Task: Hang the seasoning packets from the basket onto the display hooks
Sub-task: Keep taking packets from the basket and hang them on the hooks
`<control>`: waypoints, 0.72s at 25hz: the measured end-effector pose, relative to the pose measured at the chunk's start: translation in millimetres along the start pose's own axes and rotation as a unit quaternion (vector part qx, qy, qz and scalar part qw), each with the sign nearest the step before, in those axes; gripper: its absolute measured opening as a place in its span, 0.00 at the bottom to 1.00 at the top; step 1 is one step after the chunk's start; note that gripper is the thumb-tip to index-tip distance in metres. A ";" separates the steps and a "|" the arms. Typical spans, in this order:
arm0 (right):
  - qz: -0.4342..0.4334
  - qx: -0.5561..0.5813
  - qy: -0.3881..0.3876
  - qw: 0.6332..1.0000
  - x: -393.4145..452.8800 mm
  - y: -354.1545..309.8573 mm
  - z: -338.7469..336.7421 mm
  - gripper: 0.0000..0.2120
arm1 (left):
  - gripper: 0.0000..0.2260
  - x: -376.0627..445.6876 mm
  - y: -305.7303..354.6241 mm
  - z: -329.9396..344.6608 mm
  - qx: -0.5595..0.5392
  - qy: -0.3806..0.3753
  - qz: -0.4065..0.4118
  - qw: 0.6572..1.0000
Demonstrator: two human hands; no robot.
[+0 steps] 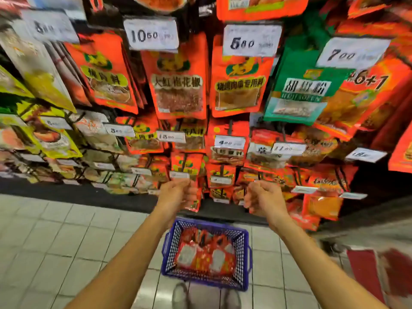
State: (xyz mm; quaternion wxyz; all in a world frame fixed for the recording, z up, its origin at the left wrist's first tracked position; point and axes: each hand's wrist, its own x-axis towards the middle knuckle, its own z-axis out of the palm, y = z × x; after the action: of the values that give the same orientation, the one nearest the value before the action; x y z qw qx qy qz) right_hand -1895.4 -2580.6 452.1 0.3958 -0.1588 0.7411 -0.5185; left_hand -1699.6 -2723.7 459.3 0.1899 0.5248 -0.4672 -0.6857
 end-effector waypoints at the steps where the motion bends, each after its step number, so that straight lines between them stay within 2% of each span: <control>1: 0.042 -0.007 0.005 0.999 4.9 35.6 6.6 0.12 | 0.11 9.7 -32.2 -4.2 0.006 0.006 -0.039 0.999; 6: 0.228 -0.074 0.018 0.971 32.6 237.9 45.8 0.12 | 0.10 73.6 -217.2 -23.3 0.021 0.051 -0.227 0.972; 9: 0.301 -0.098 0.028 0.948 58.6 360.7 72.5 0.13 | 0.10 121.8 -331.0 -37.0 0.013 0.061 -0.315 0.947; 14: 0.373 -0.156 -0.053 0.913 120.1 528.7 112.5 0.04 | 0.12 205.6 -488.5 -61.2 0.082 0.048 -0.347 0.933; 16: 0.401 -0.153 -0.050 0.902 145.0 585.0 134.3 0.07 | 0.08 237.8 -540.7 -69.5 0.115 0.047 -0.342 0.931; 18: 0.437 -0.120 -0.016 0.891 164.5 620.9 159.4 0.09 | 0.09 268.5 -578.1 -78.4 0.244 0.021 -0.302 0.921</control>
State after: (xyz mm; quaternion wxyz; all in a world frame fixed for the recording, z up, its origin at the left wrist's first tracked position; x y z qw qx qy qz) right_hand -1771.6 -2533.6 -196.4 0.5722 0.1262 0.7859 -0.1976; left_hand -1597.5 -2675.9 -172.9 -0.1506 0.6853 -0.4355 -0.5640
